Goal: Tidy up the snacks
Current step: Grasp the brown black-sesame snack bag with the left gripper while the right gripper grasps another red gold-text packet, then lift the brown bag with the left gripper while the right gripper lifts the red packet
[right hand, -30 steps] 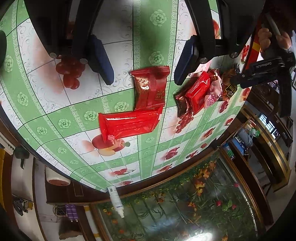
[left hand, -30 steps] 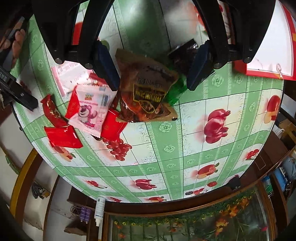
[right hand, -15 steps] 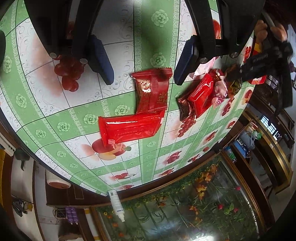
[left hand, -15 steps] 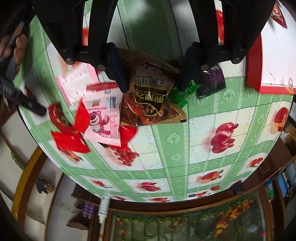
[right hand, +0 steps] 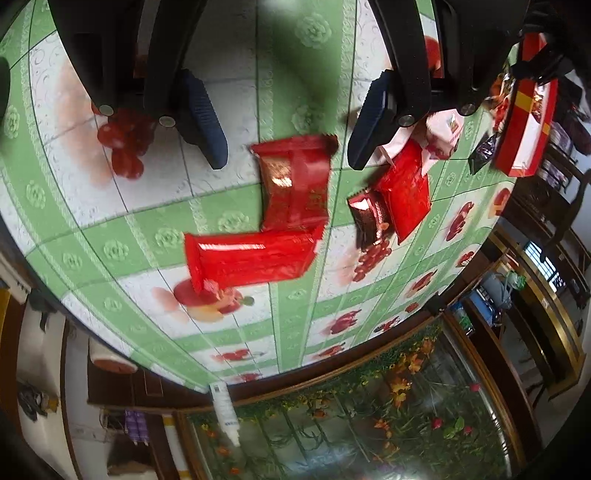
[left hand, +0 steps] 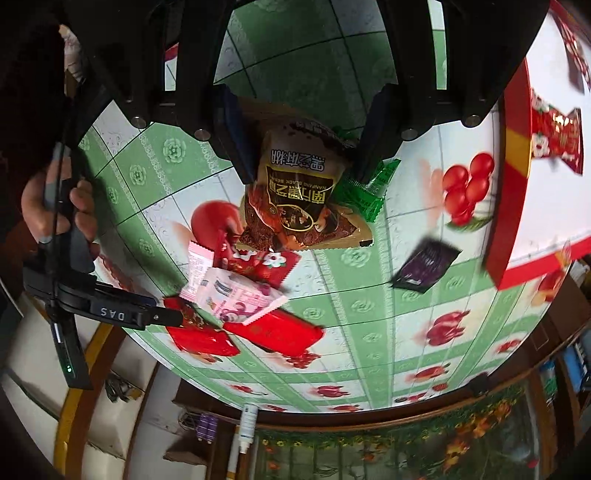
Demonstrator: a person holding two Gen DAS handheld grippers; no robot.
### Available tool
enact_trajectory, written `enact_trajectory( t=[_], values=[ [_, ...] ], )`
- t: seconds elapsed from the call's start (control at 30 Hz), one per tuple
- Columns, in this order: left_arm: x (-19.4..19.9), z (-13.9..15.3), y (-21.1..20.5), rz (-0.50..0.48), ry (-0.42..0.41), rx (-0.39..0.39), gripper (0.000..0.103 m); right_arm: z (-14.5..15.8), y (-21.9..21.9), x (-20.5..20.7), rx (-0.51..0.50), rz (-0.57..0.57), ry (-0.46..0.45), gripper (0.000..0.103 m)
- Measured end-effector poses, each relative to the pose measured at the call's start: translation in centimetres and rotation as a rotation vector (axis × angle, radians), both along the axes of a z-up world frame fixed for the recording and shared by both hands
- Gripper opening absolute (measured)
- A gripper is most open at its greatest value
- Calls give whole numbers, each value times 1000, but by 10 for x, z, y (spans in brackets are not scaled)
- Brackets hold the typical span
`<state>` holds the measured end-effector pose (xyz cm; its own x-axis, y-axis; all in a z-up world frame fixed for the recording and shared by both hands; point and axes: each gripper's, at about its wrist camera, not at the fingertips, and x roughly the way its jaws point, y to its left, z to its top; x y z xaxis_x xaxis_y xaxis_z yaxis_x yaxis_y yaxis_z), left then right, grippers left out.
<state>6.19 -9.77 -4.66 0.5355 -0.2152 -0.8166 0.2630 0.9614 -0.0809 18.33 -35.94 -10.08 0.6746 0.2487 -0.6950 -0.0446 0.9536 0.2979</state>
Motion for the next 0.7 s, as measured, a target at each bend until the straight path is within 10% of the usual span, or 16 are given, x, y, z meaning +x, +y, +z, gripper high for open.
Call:
enact_trajectory(
  t=[0.2,0.3,0.7],
  values=[
    [2,2,12,48,14,-17,53,-5,24,28,-128,-56,69,69],
    [1,1,14,52,19,-23,55,-9,39,31,-303,-88,69,49],
    [10,-8,13,62,55,-34,70,-4,19,-19,-282,1,144,40]
  ],
)
